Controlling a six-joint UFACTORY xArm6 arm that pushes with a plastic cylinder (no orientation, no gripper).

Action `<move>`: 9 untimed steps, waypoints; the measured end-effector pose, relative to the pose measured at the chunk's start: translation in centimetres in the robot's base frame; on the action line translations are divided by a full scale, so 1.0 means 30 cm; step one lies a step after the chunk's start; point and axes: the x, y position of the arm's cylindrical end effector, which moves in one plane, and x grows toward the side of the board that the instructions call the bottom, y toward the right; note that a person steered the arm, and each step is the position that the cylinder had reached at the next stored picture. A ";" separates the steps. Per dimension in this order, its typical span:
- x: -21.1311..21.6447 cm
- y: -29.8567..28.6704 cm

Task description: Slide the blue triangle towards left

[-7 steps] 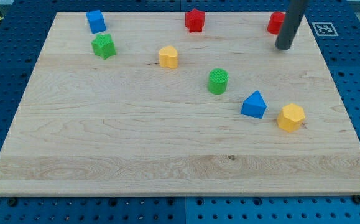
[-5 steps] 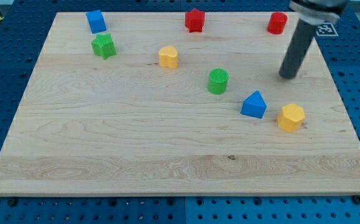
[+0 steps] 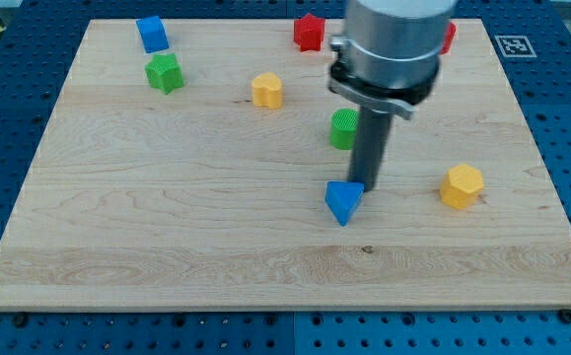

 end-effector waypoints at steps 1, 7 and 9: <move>0.068 0.131; 0.285 -0.241; 0.167 0.056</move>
